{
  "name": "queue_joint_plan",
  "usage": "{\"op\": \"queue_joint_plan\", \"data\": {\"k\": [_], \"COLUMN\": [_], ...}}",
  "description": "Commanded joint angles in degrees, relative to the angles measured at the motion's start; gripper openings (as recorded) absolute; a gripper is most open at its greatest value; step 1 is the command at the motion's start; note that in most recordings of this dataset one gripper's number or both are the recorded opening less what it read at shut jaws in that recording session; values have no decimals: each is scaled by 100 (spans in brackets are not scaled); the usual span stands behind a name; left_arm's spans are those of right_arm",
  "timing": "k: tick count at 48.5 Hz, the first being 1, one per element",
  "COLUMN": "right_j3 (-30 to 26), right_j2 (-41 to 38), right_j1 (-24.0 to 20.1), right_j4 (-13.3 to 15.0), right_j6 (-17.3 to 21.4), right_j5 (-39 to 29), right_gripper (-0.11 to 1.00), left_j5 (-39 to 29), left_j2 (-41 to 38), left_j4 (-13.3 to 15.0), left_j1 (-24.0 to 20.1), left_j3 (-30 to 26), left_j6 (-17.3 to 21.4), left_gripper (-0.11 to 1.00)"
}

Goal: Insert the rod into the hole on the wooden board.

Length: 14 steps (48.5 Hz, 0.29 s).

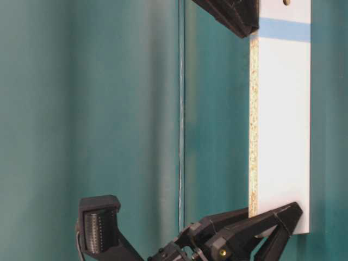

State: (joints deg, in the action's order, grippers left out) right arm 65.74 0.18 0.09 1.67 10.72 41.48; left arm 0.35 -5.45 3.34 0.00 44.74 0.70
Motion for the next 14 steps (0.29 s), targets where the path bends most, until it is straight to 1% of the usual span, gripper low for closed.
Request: {"op": "queue_joint_plan", "data": {"k": [1,7,14], "right_j3": [-62,-79,-123], "right_j2": [141,422,729], "right_j1": [-35,-35,-44], "right_j4": [-44,-53,-44], "right_j6": [26,26,35], "right_j5": [-70,-308,-932], "right_gripper": [10,10,11], "left_j5": [18,18,18], "left_j2": [220,290,308], "left_j4": [-9,-9,-9], "left_j1": [-18,-18,-26], "left_j3": [-70,-62,-79], "left_j6": [35,35,35], "left_gripper": [40,41,42]}}
